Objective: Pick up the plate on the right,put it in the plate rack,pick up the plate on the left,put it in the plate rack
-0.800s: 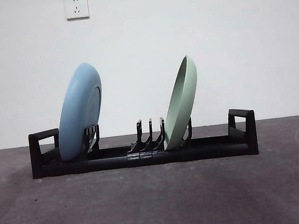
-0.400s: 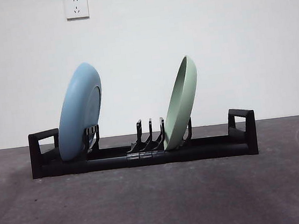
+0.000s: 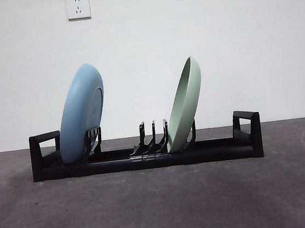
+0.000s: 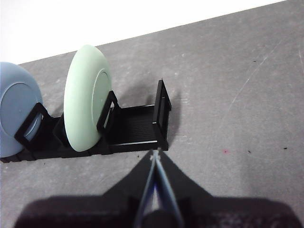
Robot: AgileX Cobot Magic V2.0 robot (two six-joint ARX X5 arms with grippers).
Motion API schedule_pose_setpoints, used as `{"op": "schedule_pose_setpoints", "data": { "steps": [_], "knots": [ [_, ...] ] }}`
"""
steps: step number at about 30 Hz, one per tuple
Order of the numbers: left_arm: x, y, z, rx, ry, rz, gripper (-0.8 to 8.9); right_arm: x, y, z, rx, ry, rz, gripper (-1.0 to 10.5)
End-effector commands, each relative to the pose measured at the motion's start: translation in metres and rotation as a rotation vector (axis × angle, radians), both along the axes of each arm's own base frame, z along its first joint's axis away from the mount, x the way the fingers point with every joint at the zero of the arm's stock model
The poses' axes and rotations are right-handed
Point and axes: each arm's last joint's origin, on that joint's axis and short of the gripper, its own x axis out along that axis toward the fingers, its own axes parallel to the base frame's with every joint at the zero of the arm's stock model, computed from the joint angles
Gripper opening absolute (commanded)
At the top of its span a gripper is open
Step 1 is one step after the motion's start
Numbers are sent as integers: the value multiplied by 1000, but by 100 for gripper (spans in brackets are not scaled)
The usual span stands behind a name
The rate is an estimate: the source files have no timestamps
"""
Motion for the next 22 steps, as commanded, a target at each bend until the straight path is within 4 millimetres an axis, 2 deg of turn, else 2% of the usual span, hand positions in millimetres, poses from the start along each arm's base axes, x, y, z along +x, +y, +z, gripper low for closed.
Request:
{"op": "schedule_pose_setpoints", "data": {
  "steps": [1,8,15,18,22],
  "knots": [
    [1,0,-4,-5,9,6,-3,0,0,-1,5,-2,-3,1],
    [1,0,-4,-5,9,6,-3,0,0,-1,2,-2,-3,1],
    [1,0,-4,-5,9,6,-3,-12,-3,-2,-229,-99,86,1],
    [1,0,-4,-5,9,6,-3,-15,-6,-13,-243,-149,65,1],
    [1,0,-4,-5,9,6,-3,-15,-11,-41,-227,-225,-6,1]
  ]
}}
